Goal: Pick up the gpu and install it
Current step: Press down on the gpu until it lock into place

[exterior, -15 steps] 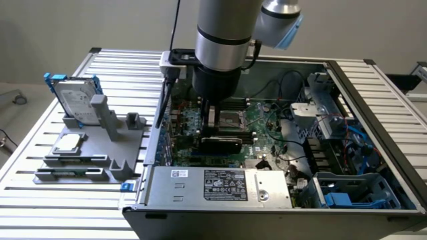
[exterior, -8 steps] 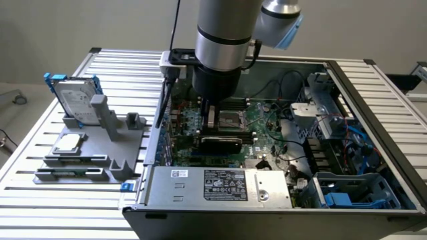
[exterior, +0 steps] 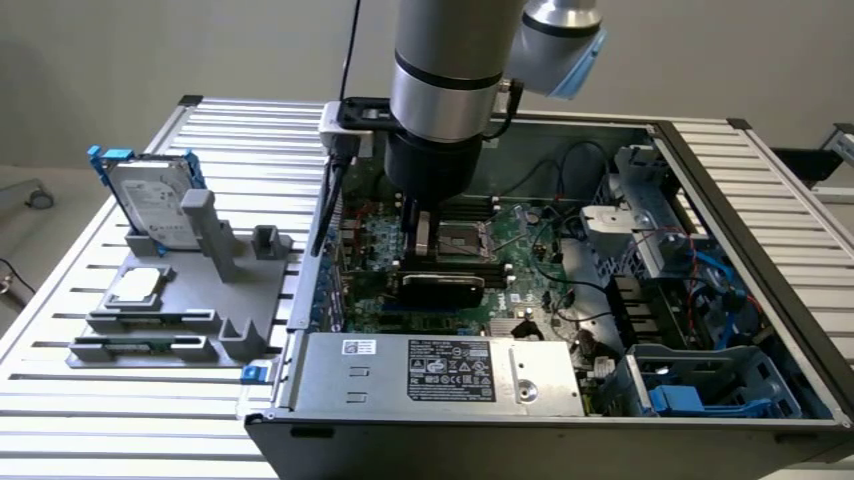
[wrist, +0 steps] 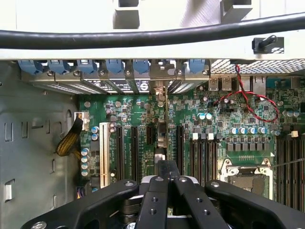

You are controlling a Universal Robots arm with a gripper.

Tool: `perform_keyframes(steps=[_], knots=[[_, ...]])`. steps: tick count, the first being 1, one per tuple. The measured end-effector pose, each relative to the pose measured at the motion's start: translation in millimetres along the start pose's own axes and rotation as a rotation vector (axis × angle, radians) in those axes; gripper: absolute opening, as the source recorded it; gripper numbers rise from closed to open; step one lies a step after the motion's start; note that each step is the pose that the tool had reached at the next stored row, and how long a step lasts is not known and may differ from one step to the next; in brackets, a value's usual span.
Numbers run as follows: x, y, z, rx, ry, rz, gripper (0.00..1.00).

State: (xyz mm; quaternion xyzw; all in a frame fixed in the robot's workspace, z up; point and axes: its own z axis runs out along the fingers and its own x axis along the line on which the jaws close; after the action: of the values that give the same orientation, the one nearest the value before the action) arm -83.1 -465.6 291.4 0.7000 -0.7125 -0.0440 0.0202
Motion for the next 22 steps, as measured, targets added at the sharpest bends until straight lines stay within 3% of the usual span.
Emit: perform_keyframes(steps=[22], knots=[[-2.7,-1.1,12.5,-0.0002,0.0001,0.0,0.11]])
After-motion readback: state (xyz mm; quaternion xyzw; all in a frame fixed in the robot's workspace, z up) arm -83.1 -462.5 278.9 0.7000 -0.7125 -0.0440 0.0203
